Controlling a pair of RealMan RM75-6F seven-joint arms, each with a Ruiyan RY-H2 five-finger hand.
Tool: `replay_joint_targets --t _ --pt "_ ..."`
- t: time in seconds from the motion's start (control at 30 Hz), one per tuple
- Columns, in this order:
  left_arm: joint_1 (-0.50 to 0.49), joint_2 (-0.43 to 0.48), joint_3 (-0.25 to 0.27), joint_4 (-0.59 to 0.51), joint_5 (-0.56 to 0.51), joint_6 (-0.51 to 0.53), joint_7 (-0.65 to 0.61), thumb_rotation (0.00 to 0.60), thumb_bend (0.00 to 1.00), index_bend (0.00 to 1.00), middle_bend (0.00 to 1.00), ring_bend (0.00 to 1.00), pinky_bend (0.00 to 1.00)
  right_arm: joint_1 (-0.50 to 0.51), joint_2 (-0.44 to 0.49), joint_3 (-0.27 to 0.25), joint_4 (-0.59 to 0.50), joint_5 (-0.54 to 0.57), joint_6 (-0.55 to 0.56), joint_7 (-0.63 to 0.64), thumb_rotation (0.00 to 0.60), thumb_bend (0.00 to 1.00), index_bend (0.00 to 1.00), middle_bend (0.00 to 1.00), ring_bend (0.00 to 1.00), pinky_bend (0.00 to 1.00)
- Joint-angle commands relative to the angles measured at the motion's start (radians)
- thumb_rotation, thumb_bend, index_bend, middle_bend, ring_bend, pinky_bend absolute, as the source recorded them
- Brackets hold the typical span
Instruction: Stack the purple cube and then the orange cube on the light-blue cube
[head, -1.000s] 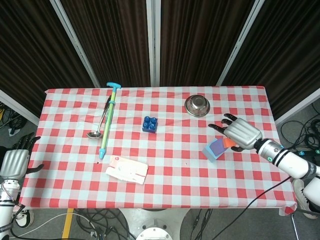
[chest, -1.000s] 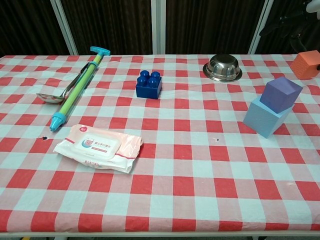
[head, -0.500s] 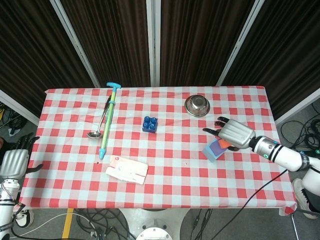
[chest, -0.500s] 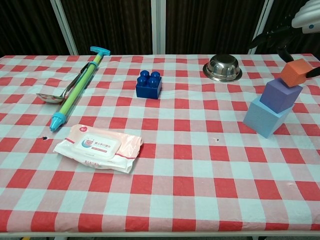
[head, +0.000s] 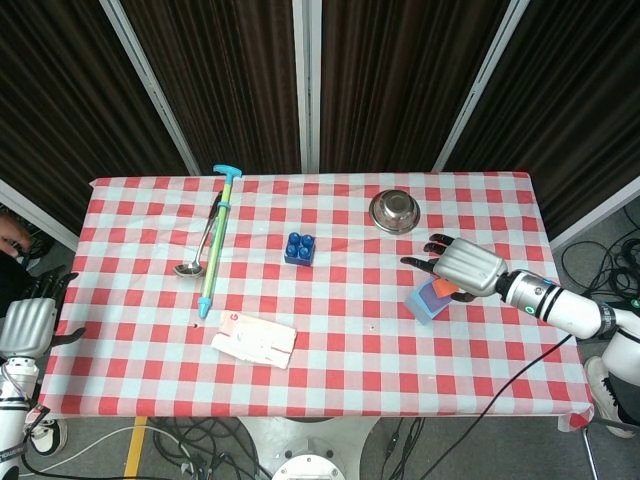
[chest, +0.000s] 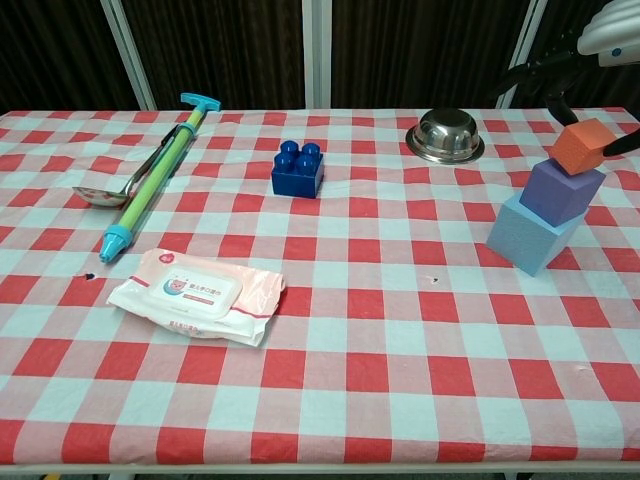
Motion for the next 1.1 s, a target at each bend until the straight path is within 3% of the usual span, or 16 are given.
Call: replay_joint_targets --t 0.03,0.77,1.1 --pt "0.0 -0.001 0.001 0.001 0.001 -0.001 0.001 0.6 0.09 0.22 0.2 0.12 0.27 0.002 0.001 -0.006 0.002 0.002 0.004 0.002 0.6 0.13 0.0 0.49 0.18 0.15" --pt "-0.003 -0.009 0.001 0.017 -0.004 -0.016 -0.002 0.6 0.09 0.22 0.2 0.12 0.26 0.018 -0.036 -0.046 0.05 0.013 0.018 0.031 0.6 0.13 0.0 0.48 0.18 0.16" --pt "-0.003 -0.01 0.0 0.019 -0.005 -0.017 -0.006 0.6 0.09 0.22 0.2 0.12 0.26 0.027 -0.037 -0.049 0.048 0.027 0.014 0.025 0.6 0.03 0.0 0.35 0.16 0.16"
